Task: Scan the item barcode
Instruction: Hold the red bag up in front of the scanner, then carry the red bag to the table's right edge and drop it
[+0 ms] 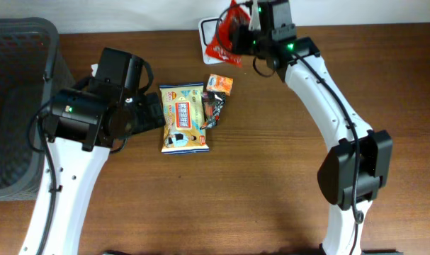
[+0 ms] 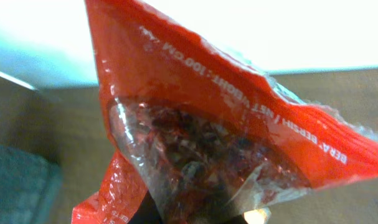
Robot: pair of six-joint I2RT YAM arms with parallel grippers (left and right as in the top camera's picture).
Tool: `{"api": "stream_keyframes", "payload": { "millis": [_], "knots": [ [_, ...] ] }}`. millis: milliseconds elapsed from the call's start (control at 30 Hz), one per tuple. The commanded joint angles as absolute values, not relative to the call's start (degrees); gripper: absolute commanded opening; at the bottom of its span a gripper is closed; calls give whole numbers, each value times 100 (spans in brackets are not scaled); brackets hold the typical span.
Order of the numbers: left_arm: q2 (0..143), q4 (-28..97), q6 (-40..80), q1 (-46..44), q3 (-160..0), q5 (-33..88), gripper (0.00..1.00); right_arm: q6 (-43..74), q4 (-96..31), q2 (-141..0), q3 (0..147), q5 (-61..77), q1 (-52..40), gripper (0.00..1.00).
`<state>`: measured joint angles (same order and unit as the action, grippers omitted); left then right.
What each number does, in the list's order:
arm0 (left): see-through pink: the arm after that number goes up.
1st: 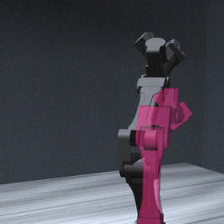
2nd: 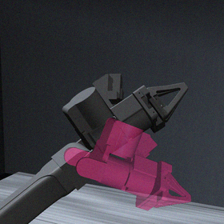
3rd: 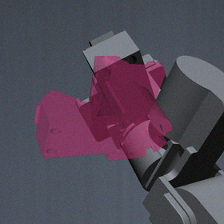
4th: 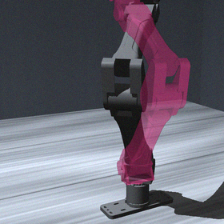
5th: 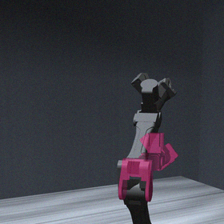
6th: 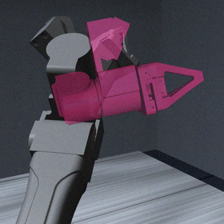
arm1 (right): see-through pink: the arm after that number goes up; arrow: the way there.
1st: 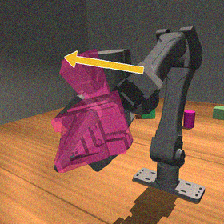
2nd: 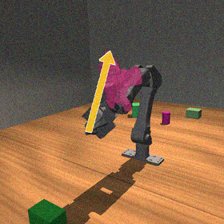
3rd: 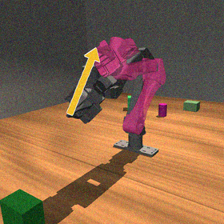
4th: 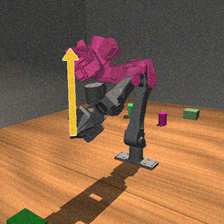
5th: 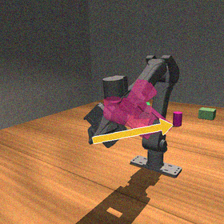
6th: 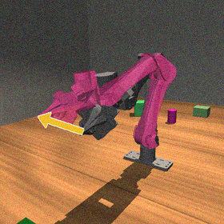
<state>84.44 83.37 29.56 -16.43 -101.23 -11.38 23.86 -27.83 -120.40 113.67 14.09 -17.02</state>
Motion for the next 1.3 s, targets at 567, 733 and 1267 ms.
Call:
{"api": "stream_keyframes", "payload": {
  "millis": [567, 733, 1267],
  "knots": [
    [8409, 8324, 2906, -1634, -10149, -1140, 99, 5699, -775, -14000, 11922, 1411, -2071, 4],
    [8407, 8324, 2906, -1634, -10149, -1140, 99, 4748, -816, -13952, 11935, 1391, -2005, 4],
    [8407, 8324, 2906, -1634, -10149, -1140, 99, 3330, -6963, -12713, 12750, -364, 2862, 4]
  ]
}}
